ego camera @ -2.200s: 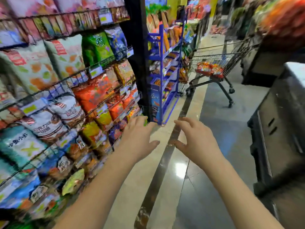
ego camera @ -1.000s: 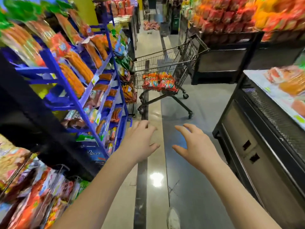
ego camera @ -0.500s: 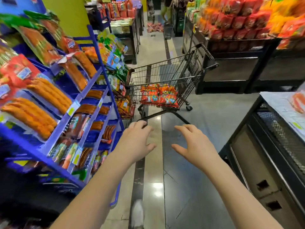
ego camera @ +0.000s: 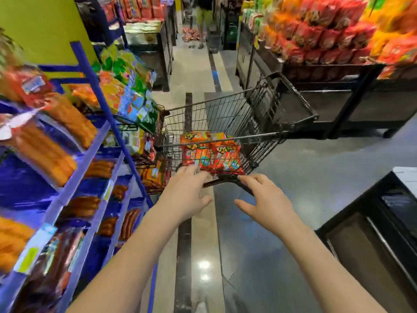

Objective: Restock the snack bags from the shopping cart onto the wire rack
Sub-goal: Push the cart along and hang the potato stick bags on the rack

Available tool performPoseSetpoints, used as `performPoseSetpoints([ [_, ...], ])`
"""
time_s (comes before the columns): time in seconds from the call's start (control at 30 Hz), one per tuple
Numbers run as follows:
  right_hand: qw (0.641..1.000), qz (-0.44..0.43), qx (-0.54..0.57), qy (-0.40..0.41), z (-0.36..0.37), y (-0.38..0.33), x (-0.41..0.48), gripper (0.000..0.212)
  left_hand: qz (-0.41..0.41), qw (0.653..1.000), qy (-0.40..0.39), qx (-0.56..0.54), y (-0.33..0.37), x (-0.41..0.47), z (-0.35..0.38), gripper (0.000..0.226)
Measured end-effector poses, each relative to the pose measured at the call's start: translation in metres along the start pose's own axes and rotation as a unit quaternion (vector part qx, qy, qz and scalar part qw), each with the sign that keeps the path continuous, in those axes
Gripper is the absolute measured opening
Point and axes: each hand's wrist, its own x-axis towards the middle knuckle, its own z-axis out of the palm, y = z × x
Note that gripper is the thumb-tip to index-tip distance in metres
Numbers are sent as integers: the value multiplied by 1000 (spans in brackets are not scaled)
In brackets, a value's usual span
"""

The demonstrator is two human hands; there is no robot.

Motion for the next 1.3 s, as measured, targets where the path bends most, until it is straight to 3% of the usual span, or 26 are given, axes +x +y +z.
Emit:
performPoseSetpoints([
  [0.33, 1000, -2, 26, 11, -13, 18, 148, 67, 14, 1000, -11, -3, -41, 145, -23, 64],
  [0.67, 997, -44, 58, -6, -11, 86, 312, 65, -48, 998, -35, 7, -48, 301, -22, 64],
  [0.97, 994, -73, 35, -72, -9, 118, 428, 66, -81, 995, -56, -3, -66, 401, -22, 64],
  [1.3, 990, -48, 21, -130, 30, 106, 535, 66, -94, 990, -96, -44, -145, 488, -2, 68],
])
